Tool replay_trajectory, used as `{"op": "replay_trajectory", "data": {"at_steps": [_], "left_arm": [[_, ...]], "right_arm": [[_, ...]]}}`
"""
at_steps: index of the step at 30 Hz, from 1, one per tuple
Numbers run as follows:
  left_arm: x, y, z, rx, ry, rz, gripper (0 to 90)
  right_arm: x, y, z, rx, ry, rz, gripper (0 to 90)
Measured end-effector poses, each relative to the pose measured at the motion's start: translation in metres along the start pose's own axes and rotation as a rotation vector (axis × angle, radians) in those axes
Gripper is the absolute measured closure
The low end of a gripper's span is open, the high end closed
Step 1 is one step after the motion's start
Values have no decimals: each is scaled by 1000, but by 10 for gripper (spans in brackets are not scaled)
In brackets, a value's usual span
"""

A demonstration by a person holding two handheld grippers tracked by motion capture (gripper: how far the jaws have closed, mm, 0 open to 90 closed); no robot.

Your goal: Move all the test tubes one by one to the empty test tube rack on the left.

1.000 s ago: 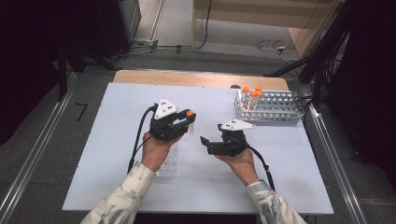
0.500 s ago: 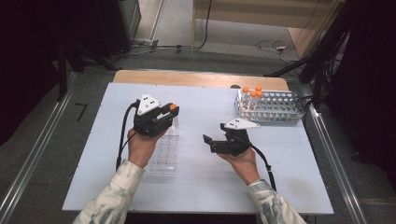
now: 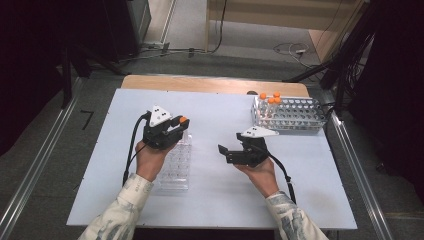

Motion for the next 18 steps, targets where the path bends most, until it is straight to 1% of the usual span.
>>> {"op": "replay_trajectory", "data": {"at_steps": [3,5,8,10,15,18], "left_arm": [[4,-1,-9,9,30,-4,701],[6,-2,-13,24,46,-2,701],[7,-3,-17,35,52,2,700],[8,-3,-18,26,52,0,699],[9,-3,-19,27,59,0,696],[9,-2,-19,13,57,-5,687]], "right_arm": [[1,-1,-1,3,9,-1,158],[2,-2,-2,10,19,0,158],[3,-2,-2,17,23,2,158],[2,-2,-2,16,21,2,158],[2,-2,-2,16,21,0,158],[2,-3,-2,14,20,-3,162]]}}
Point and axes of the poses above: each handheld gripper's, and its own axes: x roughly forward along the jaws, z roughly out of its top, y roughly to its left, the point moved 7 cm from there along x, roughly forward along the jaws, and after that the axes turned 1 degree about -y, right-handed, at the moved point
